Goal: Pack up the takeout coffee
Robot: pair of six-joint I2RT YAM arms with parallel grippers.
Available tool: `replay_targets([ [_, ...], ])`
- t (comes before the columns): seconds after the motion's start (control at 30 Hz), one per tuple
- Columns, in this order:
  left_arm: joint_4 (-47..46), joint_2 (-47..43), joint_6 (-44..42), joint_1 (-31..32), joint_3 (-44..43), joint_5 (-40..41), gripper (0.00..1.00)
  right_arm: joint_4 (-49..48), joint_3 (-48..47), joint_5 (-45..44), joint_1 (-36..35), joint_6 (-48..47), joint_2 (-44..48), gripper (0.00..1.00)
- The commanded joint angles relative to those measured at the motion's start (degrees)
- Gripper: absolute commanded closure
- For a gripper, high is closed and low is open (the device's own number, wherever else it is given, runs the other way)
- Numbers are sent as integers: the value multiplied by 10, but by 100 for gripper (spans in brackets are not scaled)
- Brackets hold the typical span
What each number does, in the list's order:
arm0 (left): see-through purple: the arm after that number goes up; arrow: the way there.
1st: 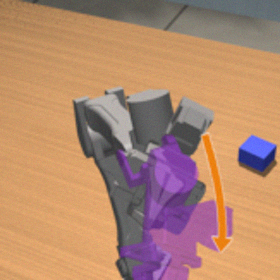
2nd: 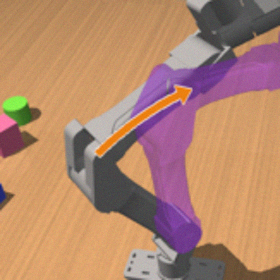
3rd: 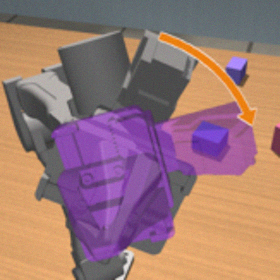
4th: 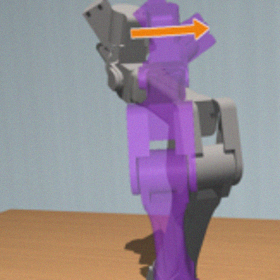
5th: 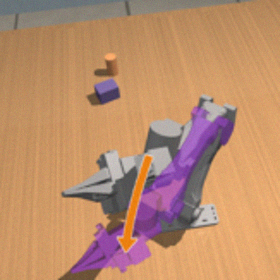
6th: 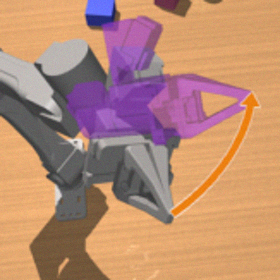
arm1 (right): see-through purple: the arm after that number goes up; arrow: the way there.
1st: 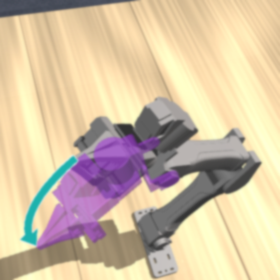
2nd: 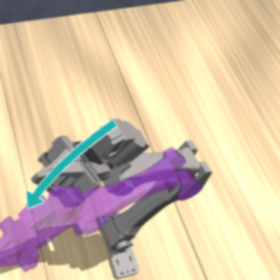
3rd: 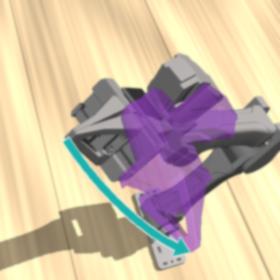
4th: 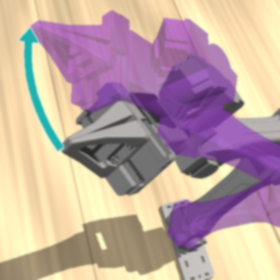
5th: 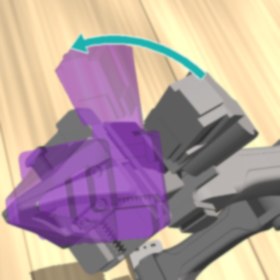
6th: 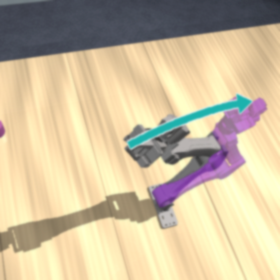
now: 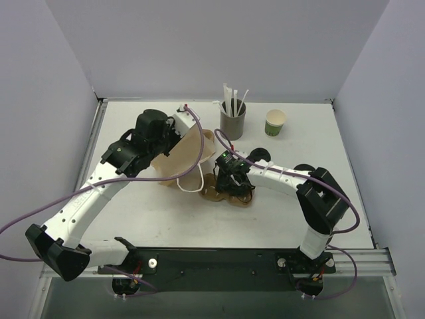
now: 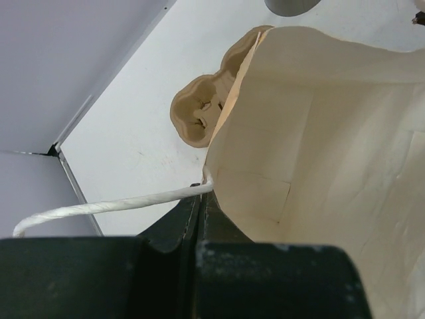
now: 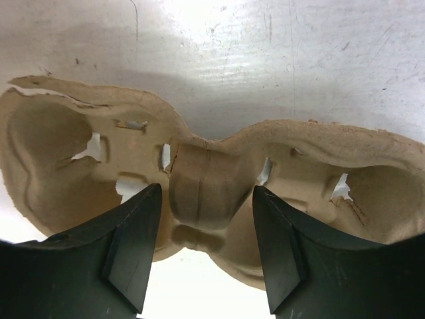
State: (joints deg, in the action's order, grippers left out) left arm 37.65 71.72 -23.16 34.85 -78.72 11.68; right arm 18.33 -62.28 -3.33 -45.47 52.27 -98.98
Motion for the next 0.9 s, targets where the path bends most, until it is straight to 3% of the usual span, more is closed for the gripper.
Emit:
replay_targets([
  [0.0, 3, 8, -2, 0, -50, -5, 100, 29, -5, 3, -3, -13, -6, 48],
  [0.17, 26, 19, -26, -21, -80, -14, 100, 36, 0, -4, -2, -33, 18, 53],
  [0.33, 25, 8, -78, -68, -94, -53, 100, 37, 16, -24, 6, -59, 85, 66],
  [0.67, 36, 32, -111, -93, -121, -166, 100, 61, 4, -100, 20, -157, 294, 68],
  [0.87, 38, 53, -90, -92, -123, -220, 100, -36, -19, -69, 18, -248, 405, 68],
])
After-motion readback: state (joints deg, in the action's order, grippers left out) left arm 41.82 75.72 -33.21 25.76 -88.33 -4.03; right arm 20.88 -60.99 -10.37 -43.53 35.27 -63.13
